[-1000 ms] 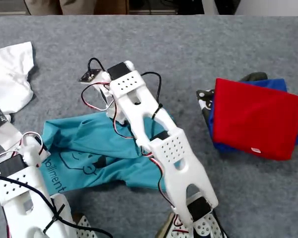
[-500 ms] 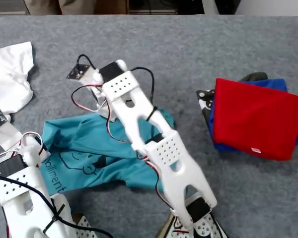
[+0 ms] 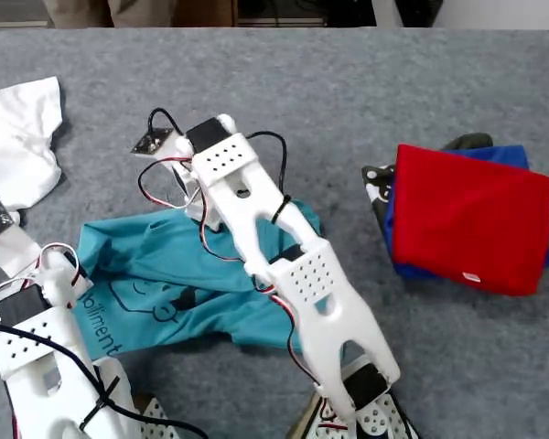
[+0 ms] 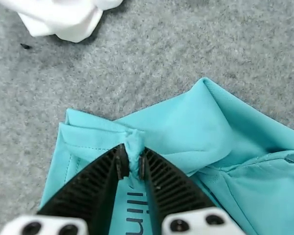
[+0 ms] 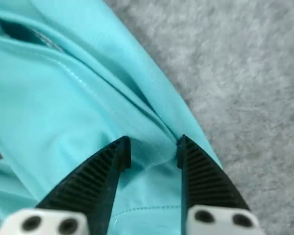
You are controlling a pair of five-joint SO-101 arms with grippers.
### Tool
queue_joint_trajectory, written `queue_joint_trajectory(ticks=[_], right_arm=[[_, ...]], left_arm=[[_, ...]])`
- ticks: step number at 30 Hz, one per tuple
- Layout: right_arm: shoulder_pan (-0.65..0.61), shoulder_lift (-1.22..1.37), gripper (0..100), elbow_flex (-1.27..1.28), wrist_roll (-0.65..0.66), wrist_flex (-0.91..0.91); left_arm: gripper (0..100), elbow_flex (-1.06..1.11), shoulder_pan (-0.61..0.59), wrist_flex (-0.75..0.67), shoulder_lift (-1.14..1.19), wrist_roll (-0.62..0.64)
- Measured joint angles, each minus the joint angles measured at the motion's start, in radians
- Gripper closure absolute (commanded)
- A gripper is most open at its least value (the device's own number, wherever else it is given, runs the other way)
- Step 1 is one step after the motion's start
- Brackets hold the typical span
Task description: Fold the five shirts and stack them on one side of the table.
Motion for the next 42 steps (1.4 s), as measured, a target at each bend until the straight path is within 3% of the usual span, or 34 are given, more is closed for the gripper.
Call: queue_joint_trajectory(ticks=[18,25,33,42], right_arm=[[0.002,-0.044,83.6,0.075,0.000,0.000],[-0.087,-0.044,83.6,0.075,0.000,0.000],[-0.094,-0.049,83.6,0.077,0.000,0.000],[-0.086,-0.261,83.6,0.245,0.000,0.000]], left_arm=[[98,0.000,0.000,0.000,0.000,0.000],[98,0.000,0.000,0.000,0.000,0.000],[98,0.000,0.000,0.000,0.000,0.000],[98,0.000,0.000,0.000,0.000,0.000]])
